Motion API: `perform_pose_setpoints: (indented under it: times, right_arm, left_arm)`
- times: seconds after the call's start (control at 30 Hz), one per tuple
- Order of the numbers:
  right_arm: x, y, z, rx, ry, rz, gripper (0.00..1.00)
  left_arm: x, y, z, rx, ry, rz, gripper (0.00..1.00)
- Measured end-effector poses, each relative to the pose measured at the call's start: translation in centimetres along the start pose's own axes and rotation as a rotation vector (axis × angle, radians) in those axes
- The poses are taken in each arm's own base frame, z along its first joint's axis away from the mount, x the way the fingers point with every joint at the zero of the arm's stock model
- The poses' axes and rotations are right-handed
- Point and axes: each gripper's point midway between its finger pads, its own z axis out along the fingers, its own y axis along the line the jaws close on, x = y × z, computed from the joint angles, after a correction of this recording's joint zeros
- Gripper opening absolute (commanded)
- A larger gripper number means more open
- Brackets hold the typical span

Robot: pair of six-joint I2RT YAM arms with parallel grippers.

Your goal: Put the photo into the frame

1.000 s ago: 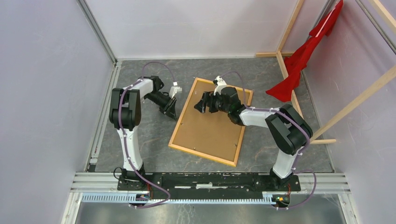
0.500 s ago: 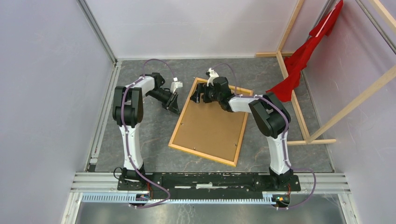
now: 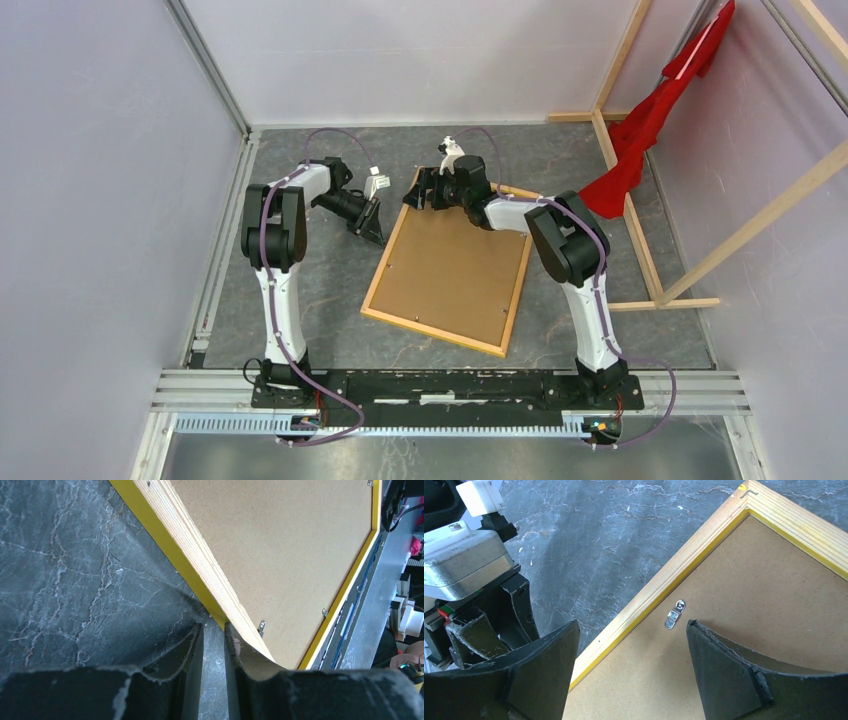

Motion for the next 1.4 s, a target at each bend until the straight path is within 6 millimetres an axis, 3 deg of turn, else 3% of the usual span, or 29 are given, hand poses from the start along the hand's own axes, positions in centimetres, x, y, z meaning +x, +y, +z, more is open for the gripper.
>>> perform_pose_setpoints:
  times: [1.4]
  right_arm:
    - [-0.4, 1.1, 1.9, -0.069, -0.002, 0.047, 0.83]
  left_arm:
    - [0.1, 0.0, 0.1, 0.000, 0.003, 0.000, 0.28]
